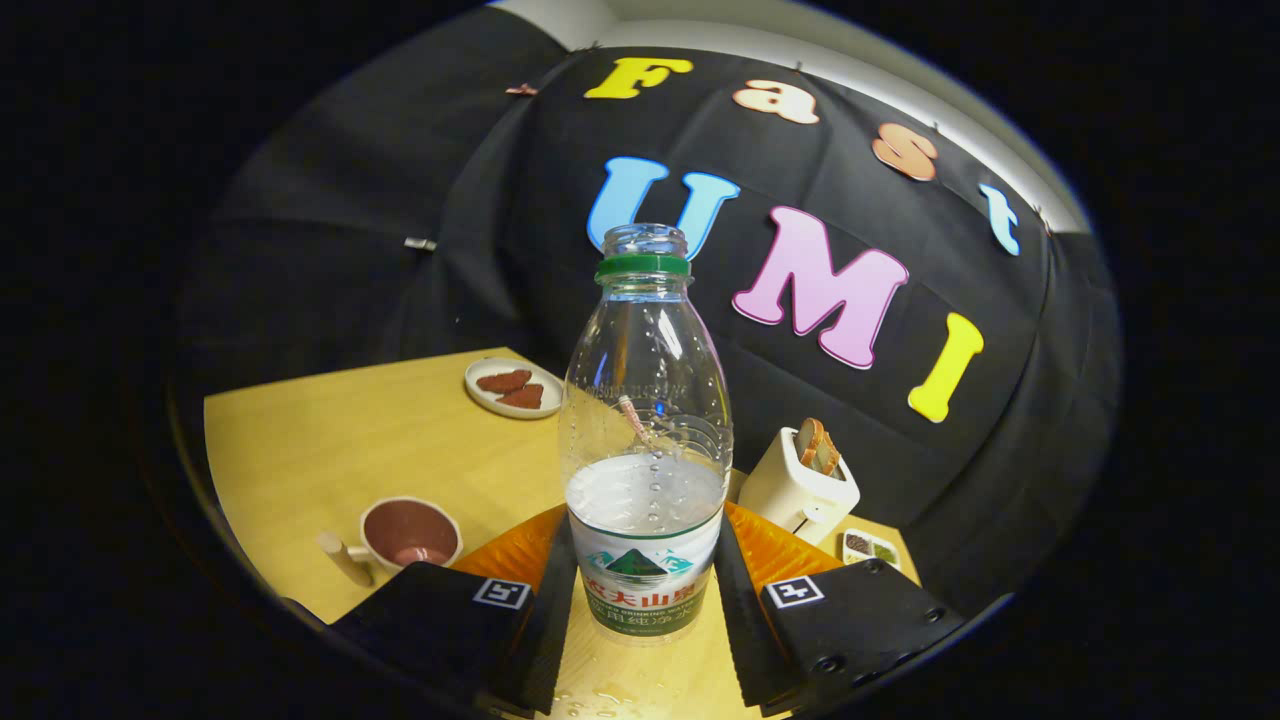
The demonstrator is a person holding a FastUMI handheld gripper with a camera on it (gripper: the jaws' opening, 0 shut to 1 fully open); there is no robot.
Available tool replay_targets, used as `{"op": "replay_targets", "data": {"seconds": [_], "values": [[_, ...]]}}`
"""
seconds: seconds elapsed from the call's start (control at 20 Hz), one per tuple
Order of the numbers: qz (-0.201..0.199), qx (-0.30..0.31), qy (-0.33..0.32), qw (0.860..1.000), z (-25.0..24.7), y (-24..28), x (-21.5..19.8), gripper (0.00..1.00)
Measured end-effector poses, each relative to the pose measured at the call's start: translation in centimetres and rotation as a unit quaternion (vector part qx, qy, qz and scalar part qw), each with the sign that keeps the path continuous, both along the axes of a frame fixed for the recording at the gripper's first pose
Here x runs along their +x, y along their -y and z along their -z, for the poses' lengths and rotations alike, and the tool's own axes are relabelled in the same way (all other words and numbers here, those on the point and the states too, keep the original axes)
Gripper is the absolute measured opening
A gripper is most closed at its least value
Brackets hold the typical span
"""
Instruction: Take the bottle from table, then pour the juice into the cup, finally place the bottle on the coaster
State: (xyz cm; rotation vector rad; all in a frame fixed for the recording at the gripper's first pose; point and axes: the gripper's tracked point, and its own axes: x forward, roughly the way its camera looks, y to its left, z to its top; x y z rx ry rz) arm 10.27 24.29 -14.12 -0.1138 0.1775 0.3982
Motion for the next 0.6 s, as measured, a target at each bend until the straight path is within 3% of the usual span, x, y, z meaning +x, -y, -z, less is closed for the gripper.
{"op": "replay_targets", "data": {"seconds": [0.3,0.6], "values": [[0.02,0.098,0.0,0.995,3.1,1.3,4.1,0.7],[0.054,0.11,-0.003,0.992,7.2,3.2,9.0,0.7]]}}
